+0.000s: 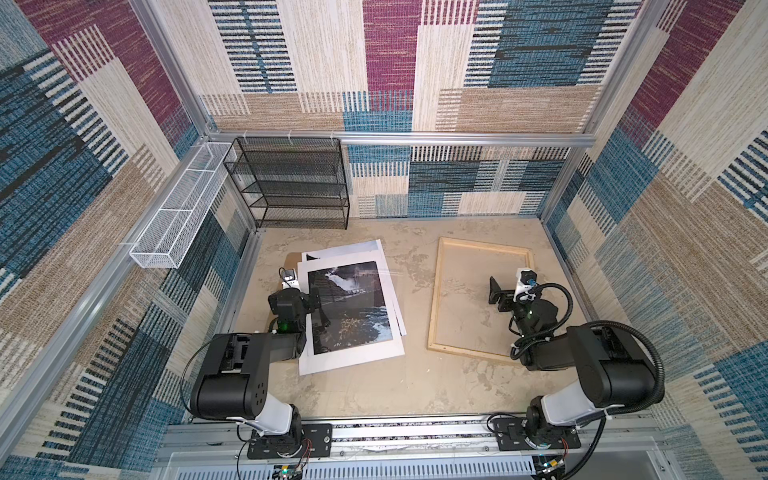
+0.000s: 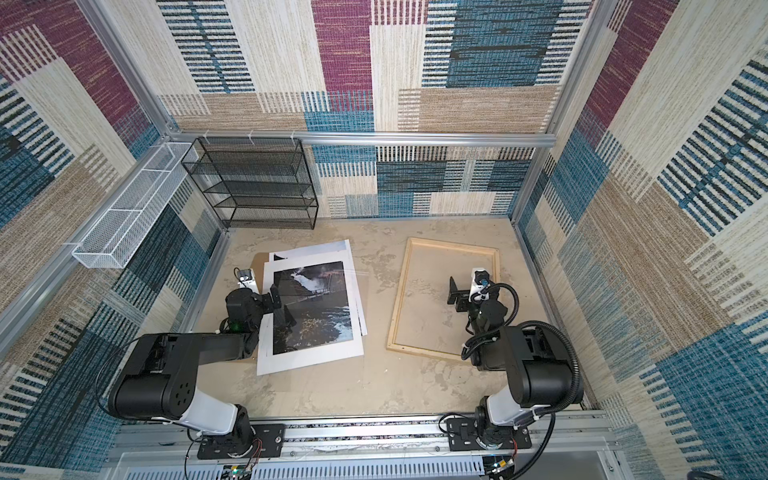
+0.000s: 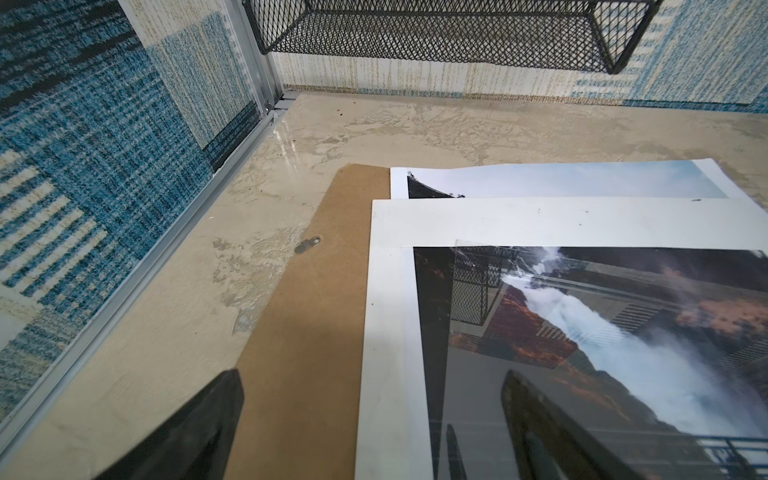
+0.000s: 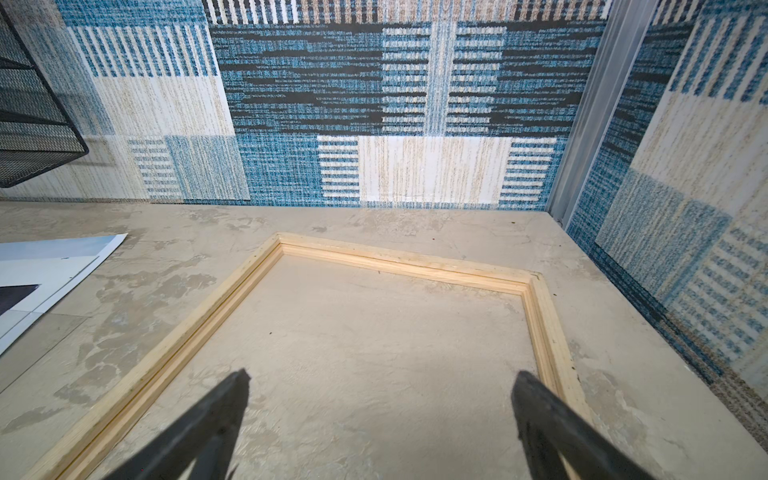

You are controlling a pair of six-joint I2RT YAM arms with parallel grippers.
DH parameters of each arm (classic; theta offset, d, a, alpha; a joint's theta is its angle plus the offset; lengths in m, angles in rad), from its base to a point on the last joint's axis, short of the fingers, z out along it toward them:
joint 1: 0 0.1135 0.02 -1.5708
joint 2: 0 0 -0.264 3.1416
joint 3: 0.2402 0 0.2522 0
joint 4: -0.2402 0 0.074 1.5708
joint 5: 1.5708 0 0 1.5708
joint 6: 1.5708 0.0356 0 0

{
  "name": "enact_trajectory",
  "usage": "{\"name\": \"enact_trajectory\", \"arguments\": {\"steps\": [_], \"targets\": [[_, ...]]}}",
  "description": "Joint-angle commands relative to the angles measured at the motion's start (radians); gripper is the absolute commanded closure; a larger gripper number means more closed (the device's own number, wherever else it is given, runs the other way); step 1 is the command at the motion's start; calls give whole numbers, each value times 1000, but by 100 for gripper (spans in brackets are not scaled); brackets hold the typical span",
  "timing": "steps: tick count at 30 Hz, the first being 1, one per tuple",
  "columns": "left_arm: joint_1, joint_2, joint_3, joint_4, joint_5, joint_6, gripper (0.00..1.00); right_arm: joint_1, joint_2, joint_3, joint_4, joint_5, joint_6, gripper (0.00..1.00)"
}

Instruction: Put the photo into the frame

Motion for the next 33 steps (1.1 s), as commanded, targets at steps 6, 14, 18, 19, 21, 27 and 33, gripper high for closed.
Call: {"name": "enact_trajectory", "arguments": {"steps": [6,14,18,19,21,27,33], "targets": [[1,1,-1,28,8,16,0,1,-2,-28,73,86,38,0],[0,0,1,27,8,17,0,1,-23,-26,57,143,63,0],[-17,-55,4,-12,25,49,0,2,-110,62,-163,148,60,0],[-33,-84,30,-69,-18,57,1,1,-141,93,-245,143,57,0],[-59,-144,123,-293,-102,48,1,2,-206,142,-342,145,80,0],[-63,-163,545,-900,-128,-112,1,4,-282,418,-754,113,233,0],[-69,-76,817,-1231,-21,-225,1,31,-184,654,-1018,-69,304,0]]}}
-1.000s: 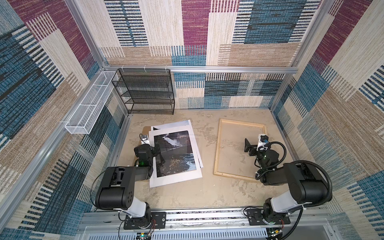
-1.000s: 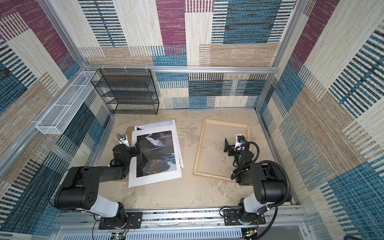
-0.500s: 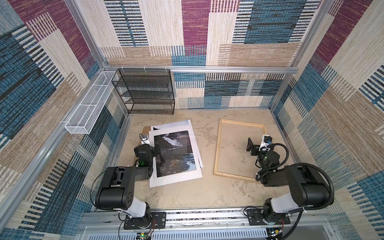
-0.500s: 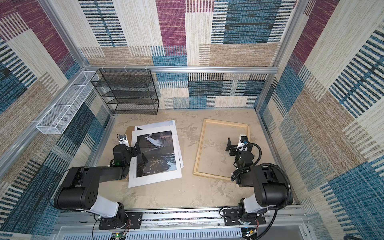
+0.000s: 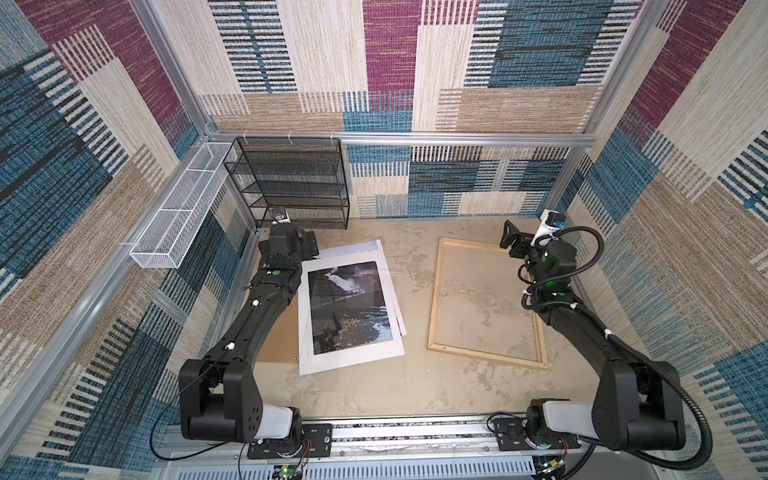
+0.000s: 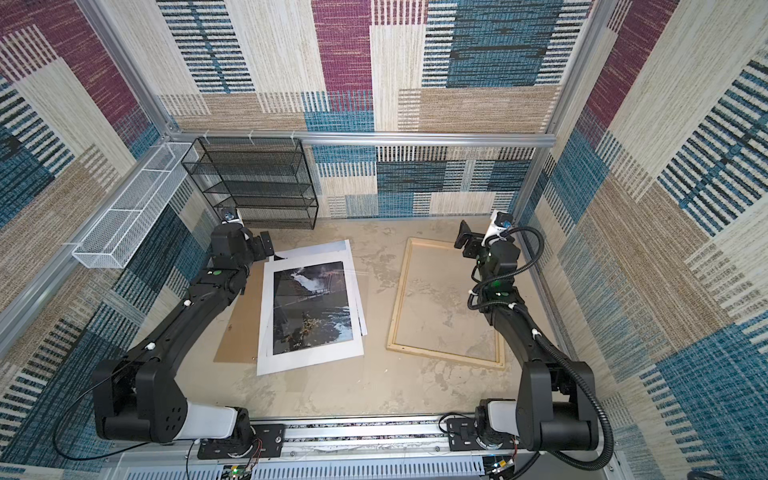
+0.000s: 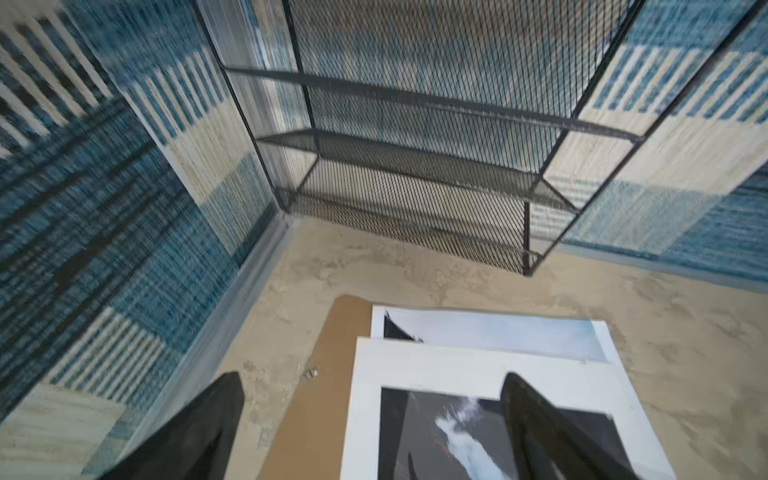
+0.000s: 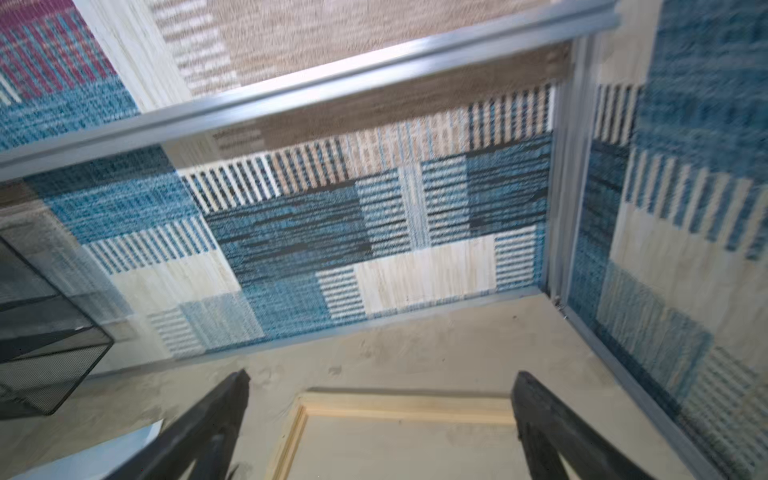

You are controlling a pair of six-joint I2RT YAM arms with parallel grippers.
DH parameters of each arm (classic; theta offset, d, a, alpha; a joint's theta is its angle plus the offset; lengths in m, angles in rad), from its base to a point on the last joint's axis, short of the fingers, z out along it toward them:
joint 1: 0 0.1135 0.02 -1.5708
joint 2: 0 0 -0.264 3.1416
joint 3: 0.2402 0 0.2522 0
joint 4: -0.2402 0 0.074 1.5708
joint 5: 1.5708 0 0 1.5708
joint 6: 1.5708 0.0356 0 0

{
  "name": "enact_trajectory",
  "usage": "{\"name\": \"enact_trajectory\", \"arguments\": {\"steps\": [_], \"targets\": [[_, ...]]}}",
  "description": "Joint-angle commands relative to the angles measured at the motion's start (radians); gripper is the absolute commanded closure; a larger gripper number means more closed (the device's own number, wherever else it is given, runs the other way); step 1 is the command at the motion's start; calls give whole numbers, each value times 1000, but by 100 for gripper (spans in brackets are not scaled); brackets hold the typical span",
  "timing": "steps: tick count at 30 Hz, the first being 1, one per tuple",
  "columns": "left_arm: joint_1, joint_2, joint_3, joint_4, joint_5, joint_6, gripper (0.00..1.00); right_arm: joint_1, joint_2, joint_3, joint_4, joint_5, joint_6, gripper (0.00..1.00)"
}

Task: Put the photo into the frame
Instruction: 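Reach the left gripper to the clear sheet while the right gripper reaches across to it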

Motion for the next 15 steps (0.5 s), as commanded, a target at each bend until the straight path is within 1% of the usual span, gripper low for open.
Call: {"name": "enact_trajectory", "arguments": {"steps": [1,5,8,12,15], "targets": [[-2,32,74,-327,42,-117,1,32,31,57,-216,-150,80,0],[-2,65,94,-472,56,-207,1,121,83,109,-259,-249,147,0],[-2,110,77,-530,164,-232,4,188,148,136,-267,-372,200,0],[-3,213,113,-648,227,-275,10,257,244,163,-288,-449,273,0],[-3,285,139,-715,279,-288,16,282,328,228,-396,-497,296,0]]}}
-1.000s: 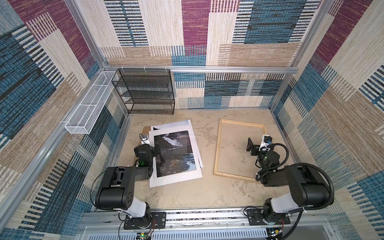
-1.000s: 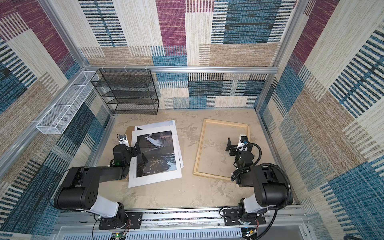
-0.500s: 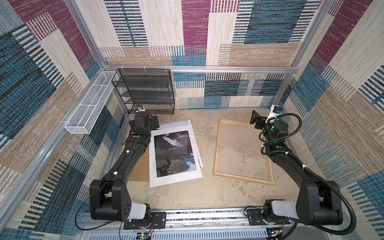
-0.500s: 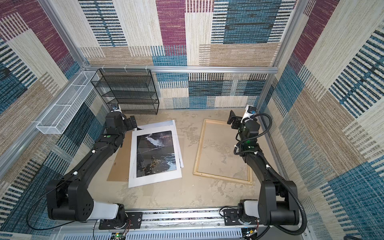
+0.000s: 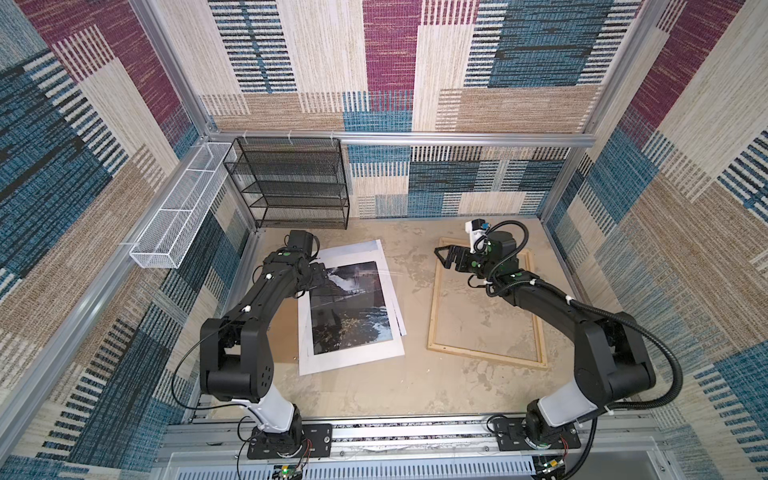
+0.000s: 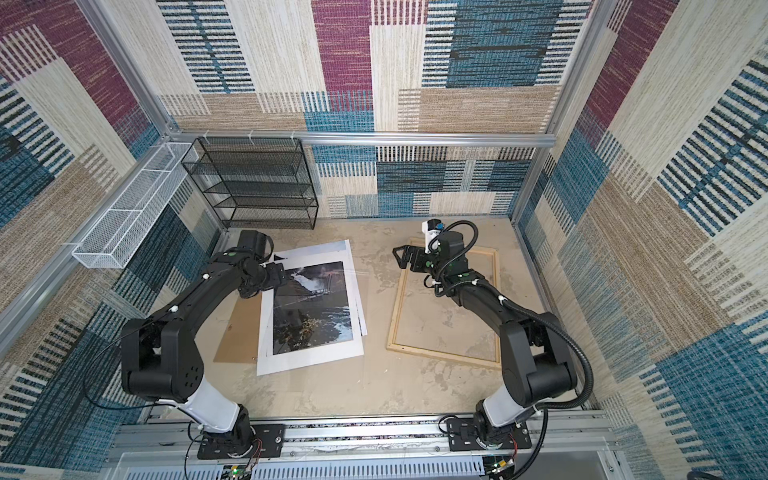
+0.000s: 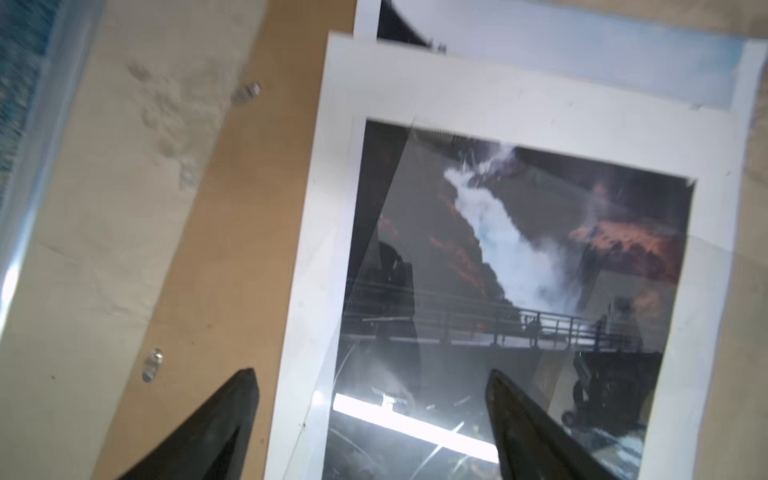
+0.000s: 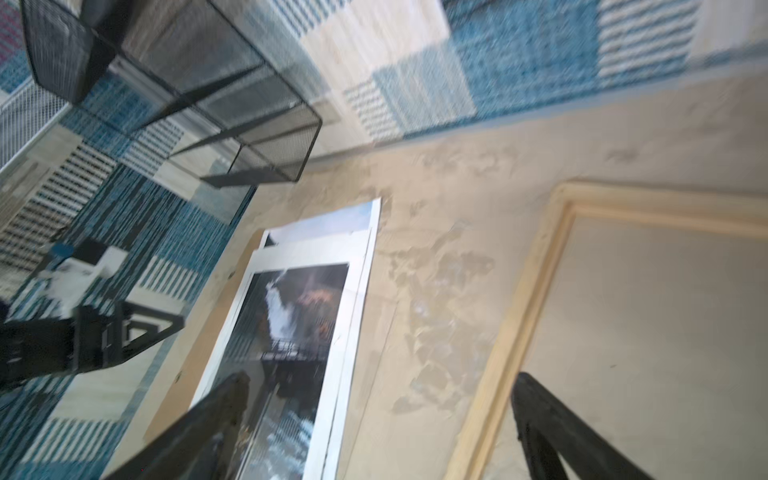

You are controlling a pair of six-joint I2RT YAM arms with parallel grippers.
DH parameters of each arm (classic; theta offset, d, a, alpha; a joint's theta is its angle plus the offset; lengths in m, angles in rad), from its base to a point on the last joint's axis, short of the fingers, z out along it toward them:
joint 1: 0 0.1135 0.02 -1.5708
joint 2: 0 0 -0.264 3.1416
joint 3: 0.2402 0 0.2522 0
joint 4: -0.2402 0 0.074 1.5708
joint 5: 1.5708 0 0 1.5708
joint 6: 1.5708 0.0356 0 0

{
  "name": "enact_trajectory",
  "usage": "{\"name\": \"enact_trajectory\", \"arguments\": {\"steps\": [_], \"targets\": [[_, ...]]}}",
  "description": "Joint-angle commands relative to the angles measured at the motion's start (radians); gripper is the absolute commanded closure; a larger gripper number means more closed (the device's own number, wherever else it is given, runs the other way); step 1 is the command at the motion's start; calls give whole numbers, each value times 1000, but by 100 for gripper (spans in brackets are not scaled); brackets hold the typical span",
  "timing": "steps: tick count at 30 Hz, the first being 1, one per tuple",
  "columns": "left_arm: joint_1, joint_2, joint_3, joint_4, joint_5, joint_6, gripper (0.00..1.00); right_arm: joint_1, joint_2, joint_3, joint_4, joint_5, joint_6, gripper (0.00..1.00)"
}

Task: Put the photo into the frame
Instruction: 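Reach the left gripper to the clear sheet while the right gripper reaches across to it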

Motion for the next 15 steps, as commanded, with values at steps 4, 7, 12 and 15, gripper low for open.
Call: {"name": "enact_trajectory", "arguments": {"steps": [4,7,12,15], "targets": [[-4,79,-1,-128,111,-52,18,55,124,96,-198,-130,49,0],[-6,90,-15,-128,111,-59,19,89,137,104,-223,-120,54,0],[-14,117,-15,-128,113,-58,21,138,182,128,-244,-112,77,3],[-17,135,-14,-123,115,-55,22,160,216,147,-251,-118,89,5]]}}
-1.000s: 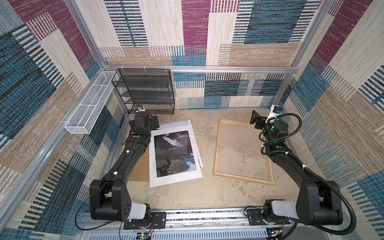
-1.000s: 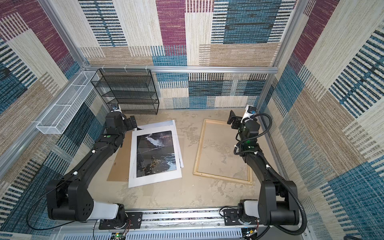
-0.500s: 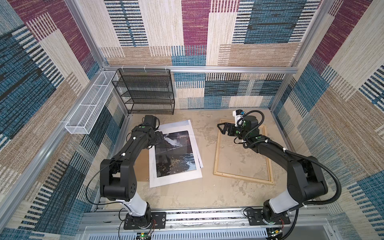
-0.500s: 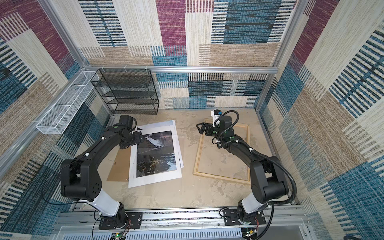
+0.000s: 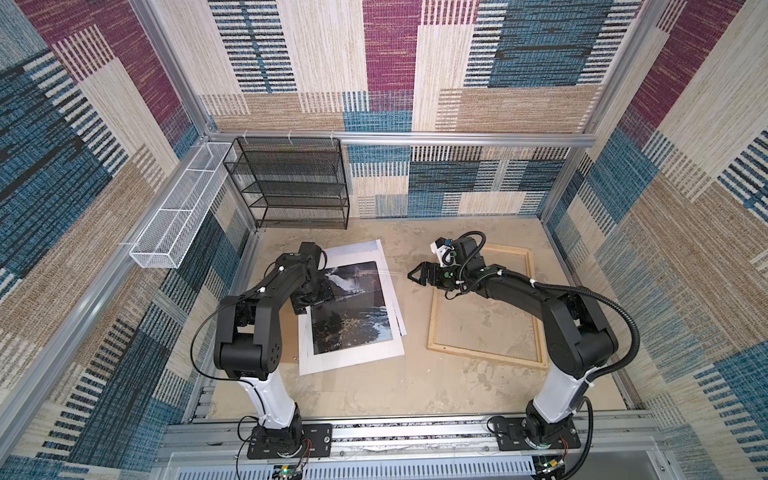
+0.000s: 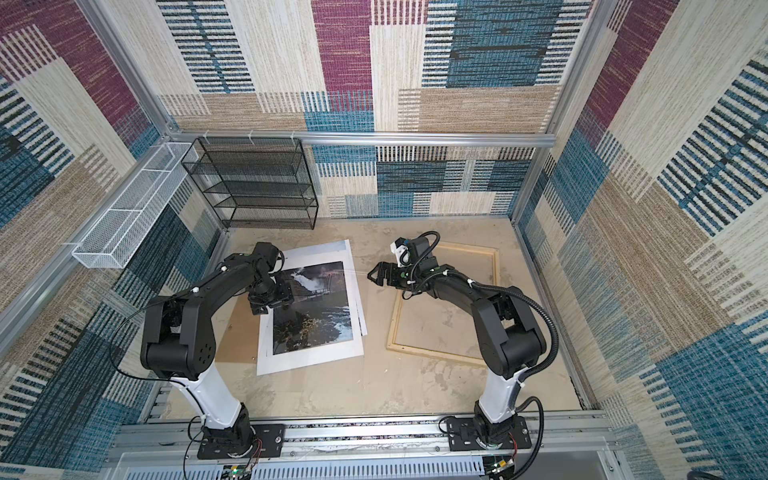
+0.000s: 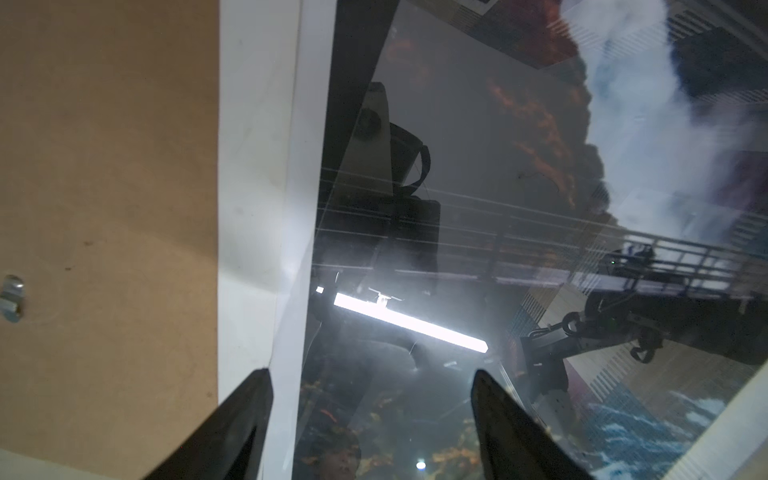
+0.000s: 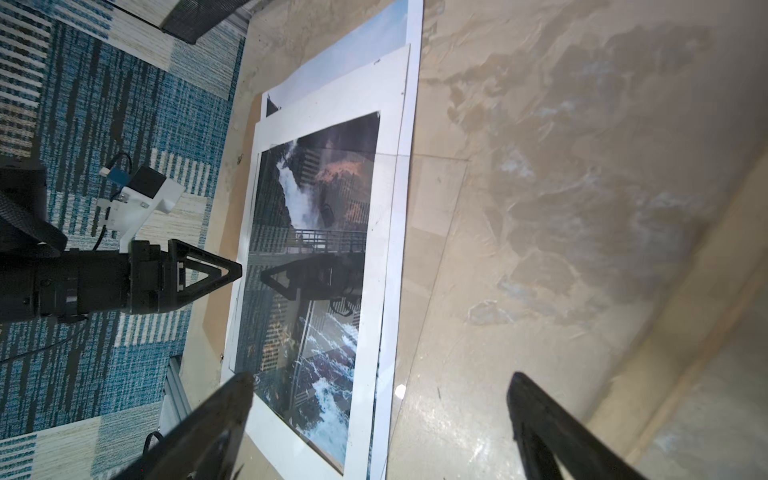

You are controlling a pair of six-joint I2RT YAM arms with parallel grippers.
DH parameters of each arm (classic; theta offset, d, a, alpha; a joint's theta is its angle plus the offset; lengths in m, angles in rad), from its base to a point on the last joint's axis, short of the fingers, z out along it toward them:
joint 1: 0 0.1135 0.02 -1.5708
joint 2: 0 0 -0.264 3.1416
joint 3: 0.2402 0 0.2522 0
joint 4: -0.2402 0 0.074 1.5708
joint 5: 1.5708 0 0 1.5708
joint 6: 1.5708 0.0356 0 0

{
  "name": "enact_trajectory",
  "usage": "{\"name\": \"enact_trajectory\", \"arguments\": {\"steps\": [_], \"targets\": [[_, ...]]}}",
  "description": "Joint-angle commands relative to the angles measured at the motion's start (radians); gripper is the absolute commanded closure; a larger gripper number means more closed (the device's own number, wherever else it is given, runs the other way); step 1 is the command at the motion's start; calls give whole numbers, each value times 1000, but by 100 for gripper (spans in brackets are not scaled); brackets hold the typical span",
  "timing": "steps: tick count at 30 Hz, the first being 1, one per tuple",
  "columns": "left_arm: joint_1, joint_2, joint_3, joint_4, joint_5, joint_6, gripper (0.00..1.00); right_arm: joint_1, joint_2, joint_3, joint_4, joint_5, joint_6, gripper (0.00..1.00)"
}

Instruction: Put the photo into the frame

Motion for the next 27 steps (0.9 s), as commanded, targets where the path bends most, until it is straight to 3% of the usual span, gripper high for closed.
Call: {"name": "enact_trajectory", "arguments": {"steps": [1,12,27], "targets": [[-5,16,2,-11,15,-7,22,23,33,27,-18,-22,28,5],[-6,38,-9,13,17,10,23,76,118,76,-39,-82,63,8],[-7,59,-38,34,28,11,23,112,130,4,-40,-163,109,8]]}}
